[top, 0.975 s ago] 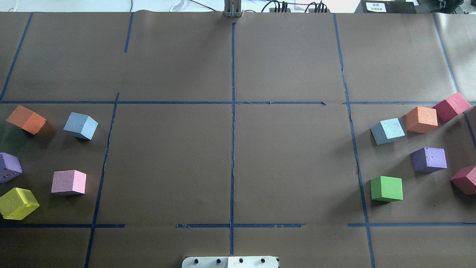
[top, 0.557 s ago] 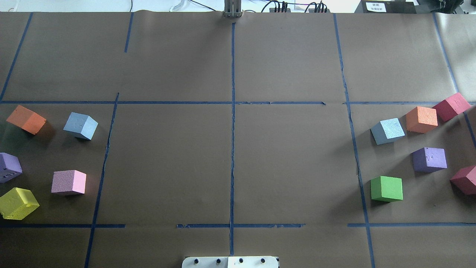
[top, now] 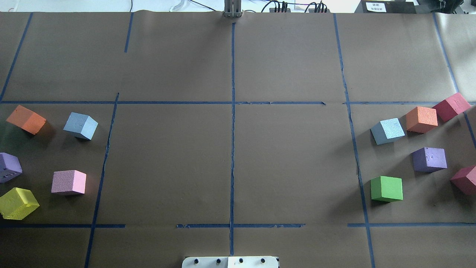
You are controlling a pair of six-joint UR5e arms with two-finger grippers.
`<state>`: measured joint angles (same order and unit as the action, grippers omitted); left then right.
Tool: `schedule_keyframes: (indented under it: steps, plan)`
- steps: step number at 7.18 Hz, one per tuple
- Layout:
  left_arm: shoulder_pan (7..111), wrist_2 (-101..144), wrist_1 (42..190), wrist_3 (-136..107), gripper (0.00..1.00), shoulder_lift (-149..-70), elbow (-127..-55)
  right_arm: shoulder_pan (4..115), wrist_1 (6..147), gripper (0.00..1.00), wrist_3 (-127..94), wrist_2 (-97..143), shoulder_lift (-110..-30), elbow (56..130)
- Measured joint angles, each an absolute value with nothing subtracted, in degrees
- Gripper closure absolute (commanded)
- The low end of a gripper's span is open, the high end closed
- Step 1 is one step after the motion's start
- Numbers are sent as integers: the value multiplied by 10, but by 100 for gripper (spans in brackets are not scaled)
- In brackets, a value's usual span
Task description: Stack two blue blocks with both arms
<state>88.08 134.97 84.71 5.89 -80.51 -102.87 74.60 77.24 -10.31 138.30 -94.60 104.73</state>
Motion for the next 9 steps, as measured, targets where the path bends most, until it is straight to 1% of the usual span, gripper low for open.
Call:
schedule_keyframes:
  steps: [1, 3, 6, 9]
  plan:
    - [881, 1350, 847, 59, 0, -805, -1028, 690, 726, 0, -181, 1339, -940, 1048]
    - [881, 1351, 847, 60, 0, -805, -1028, 608, 686, 0, -281, 1271, -914, 1042]
    - [881, 1351, 847, 60, 0, -805, -1028, 562, 678, 0, -327, 1248, -872, 1004]
    - [881, 1351, 847, 60, 0, -805, -1028, 535, 678, 0, -329, 1228, -865, 974]
